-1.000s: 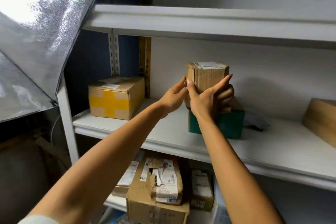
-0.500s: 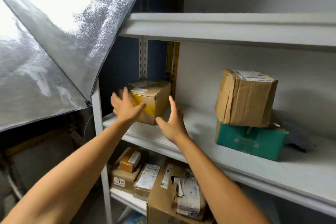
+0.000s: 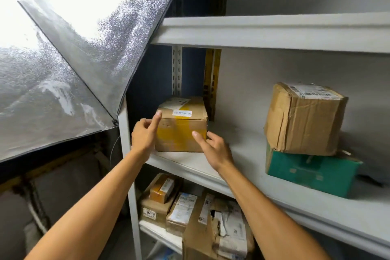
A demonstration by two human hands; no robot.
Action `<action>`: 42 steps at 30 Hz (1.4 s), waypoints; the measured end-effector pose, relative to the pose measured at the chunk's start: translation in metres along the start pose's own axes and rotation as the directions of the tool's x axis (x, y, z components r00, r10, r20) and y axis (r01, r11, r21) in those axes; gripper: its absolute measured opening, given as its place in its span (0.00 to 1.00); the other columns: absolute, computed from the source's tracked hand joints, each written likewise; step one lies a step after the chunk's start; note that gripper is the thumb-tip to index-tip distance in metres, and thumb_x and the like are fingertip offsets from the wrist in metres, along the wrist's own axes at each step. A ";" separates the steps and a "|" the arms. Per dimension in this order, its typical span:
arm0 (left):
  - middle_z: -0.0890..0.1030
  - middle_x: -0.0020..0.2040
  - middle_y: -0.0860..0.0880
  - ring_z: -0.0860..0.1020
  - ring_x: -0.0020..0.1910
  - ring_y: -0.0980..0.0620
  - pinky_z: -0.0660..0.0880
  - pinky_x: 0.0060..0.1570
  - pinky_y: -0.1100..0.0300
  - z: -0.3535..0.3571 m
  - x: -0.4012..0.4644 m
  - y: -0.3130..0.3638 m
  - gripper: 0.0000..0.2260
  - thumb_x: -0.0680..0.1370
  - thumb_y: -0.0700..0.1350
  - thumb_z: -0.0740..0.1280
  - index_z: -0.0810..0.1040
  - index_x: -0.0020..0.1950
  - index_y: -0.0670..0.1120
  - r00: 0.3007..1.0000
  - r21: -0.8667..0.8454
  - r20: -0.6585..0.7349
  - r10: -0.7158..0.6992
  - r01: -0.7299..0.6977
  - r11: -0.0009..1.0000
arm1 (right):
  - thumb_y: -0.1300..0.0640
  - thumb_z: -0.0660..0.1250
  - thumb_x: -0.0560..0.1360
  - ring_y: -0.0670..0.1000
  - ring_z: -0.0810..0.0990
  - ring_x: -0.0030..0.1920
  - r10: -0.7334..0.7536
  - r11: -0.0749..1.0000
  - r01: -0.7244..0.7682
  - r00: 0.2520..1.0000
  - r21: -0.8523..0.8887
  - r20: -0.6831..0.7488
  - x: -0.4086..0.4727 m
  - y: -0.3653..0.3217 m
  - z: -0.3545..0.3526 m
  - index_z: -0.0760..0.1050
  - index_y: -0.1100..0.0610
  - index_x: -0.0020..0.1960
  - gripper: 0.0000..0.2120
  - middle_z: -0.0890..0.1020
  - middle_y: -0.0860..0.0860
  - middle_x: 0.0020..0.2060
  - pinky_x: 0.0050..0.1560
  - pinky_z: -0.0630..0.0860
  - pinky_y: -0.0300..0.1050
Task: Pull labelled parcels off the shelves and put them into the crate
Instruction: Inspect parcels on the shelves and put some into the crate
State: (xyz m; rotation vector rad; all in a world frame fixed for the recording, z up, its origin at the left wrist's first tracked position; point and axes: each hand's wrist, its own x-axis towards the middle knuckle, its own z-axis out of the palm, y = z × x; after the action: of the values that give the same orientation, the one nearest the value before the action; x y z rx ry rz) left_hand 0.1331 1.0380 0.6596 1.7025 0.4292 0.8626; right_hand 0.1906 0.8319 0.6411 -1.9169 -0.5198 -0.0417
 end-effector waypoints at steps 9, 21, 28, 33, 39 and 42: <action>0.84 0.47 0.41 0.82 0.49 0.45 0.76 0.51 0.53 -0.026 0.003 0.024 0.24 0.78 0.64 0.65 0.83 0.49 0.42 0.981 -0.046 0.190 -0.047 0.056 0.997 | 0.35 0.62 0.78 0.54 0.84 0.34 0.094 0.939 -0.025 0.978 0.344 -0.187 -0.028 -0.011 -0.032 0.80 0.59 0.40 0.28 0.85 0.57 0.33 0.34 0.76 0.42; 0.86 0.40 0.45 0.81 0.42 0.48 0.76 0.44 0.55 -0.027 -0.034 0.046 0.21 0.79 0.62 0.59 0.78 0.56 0.46 0.816 -0.157 0.476 -0.327 0.444 0.882 | 0.38 0.54 0.81 0.57 0.81 0.58 0.148 0.763 -0.323 0.931 0.560 0.334 -0.013 -0.039 -0.012 0.81 0.50 0.62 0.24 0.85 0.56 0.57 0.67 0.72 0.60; 0.82 0.63 0.46 0.83 0.55 0.44 0.81 0.47 0.52 -0.041 -0.078 0.030 0.23 0.79 0.53 0.59 0.68 0.75 0.56 0.812 -0.364 0.580 -0.073 0.338 0.868 | 0.25 0.59 0.72 0.55 0.81 0.64 0.041 0.742 -0.171 0.976 0.648 0.212 -0.046 -0.030 -0.025 0.70 0.44 0.73 0.36 0.82 0.53 0.64 0.64 0.77 0.58; 0.74 0.73 0.48 0.76 0.68 0.42 0.72 0.66 0.42 -0.042 -0.115 0.017 0.37 0.70 0.55 0.68 0.62 0.79 0.58 0.843 -0.555 0.530 0.087 0.267 0.788 | 0.28 0.72 0.66 0.60 0.81 0.61 0.082 0.711 -0.067 0.997 0.700 0.013 -0.080 -0.018 -0.025 0.71 0.47 0.71 0.40 0.81 0.57 0.61 0.61 0.77 0.68; 0.76 0.70 0.40 0.80 0.62 0.42 0.81 0.52 0.50 -0.041 -0.157 0.018 0.29 0.80 0.61 0.60 0.67 0.77 0.48 0.784 -0.536 0.620 0.032 0.393 0.747 | 0.27 0.65 0.70 0.59 0.81 0.62 0.000 0.742 0.036 0.999 0.670 -0.054 -0.136 -0.009 -0.034 0.69 0.44 0.71 0.35 0.81 0.55 0.62 0.60 0.78 0.65; 0.75 0.70 0.40 0.81 0.61 0.42 0.81 0.52 0.48 -0.037 -0.180 0.016 0.21 0.84 0.50 0.51 0.67 0.76 0.49 0.758 -0.545 0.648 0.066 0.402 0.735 | 0.24 0.64 0.70 0.59 0.79 0.64 0.092 0.757 -0.020 0.993 0.653 -0.077 -0.166 0.003 -0.038 0.70 0.42 0.72 0.36 0.77 0.57 0.66 0.62 0.77 0.64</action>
State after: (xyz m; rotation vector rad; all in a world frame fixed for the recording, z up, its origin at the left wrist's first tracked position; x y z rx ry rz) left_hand -0.0164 0.9367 0.6205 1.1360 -0.1834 0.1841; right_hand 0.0499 0.7417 0.6090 -1.2264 -0.3398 0.0724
